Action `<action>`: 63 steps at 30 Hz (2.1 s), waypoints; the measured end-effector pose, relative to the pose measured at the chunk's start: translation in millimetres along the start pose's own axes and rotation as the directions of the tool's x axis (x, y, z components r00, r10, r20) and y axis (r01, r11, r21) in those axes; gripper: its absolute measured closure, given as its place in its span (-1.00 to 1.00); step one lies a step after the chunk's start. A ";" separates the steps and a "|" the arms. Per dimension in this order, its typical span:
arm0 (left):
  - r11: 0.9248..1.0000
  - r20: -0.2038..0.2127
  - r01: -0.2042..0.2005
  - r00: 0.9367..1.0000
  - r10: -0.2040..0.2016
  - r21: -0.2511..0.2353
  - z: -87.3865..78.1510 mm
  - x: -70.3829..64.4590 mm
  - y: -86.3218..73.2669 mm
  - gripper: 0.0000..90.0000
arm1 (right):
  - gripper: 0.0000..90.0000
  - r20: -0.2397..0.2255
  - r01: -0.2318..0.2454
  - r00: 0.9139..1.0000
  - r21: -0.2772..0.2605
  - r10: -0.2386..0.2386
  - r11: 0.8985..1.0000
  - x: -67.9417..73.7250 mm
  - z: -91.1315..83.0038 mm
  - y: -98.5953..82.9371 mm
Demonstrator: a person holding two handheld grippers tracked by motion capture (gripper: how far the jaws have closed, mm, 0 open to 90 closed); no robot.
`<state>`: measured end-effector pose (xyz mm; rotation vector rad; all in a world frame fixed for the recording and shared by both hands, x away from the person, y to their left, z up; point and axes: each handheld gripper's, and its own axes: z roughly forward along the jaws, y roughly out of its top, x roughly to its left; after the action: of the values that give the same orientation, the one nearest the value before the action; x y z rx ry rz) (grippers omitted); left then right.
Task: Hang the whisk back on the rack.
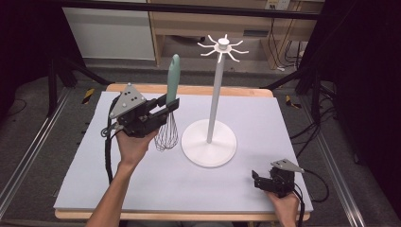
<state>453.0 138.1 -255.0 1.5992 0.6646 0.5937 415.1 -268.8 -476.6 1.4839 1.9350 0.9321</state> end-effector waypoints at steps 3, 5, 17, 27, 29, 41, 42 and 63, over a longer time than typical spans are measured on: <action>1.000 0.006 -0.008 1.000 0.008 0.006 3.6 -2.2 0.9 0.52 | -0.80 -0.001 0.002 1.000 -0.002 -0.002 1.000 -0.2 -0.3 0.0; 1.000 0.012 -0.007 1.000 0.007 0.009 6.7 -3.7 1.4 0.52 | -0.80 0.000 0.002 1.000 -0.002 -0.002 1.000 -0.3 0.0 0.0; 0.999 0.022 -0.021 1.000 0.020 0.032 23.1 -8.8 6.2 0.52 | -0.80 -0.002 0.003 1.000 -0.002 -0.003 1.000 0.2 -0.3 0.4; 0.998 0.019 -0.021 1.000 0.020 0.052 36.3 -9.1 8.1 0.52 | -0.80 -0.002 0.003 1.000 -0.003 -0.003 1.000 0.1 -0.2 0.4; 0.998 0.017 -0.024 1.000 0.023 0.059 38.2 -8.3 8.5 0.52 | -0.80 -0.001 0.005 1.000 -0.003 -0.005 1.000 -0.3 -0.2 0.3; 0.997 0.004 -0.030 1.000 0.030 0.073 44.1 -7.8 16.1 0.52 | -0.80 -0.004 0.004 1.000 -0.002 -0.004 1.000 0.1 -0.3 0.4; 0.997 0.004 -0.030 1.000 0.030 0.077 44.9 -7.6 16.1 0.52 | -0.80 -0.004 0.004 1.000 -0.002 -0.004 1.000 0.1 -0.3 0.4; 0.995 0.016 -0.031 0.999 0.030 0.090 64.1 -11.4 13.8 0.52 | -0.80 -0.005 0.005 1.000 -0.004 -0.005 1.000 -0.3 -0.4 0.4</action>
<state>491.5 84.0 -249.4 1.6993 0.6654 0.5812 415.1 -269.1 -476.1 1.4755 1.9386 0.9379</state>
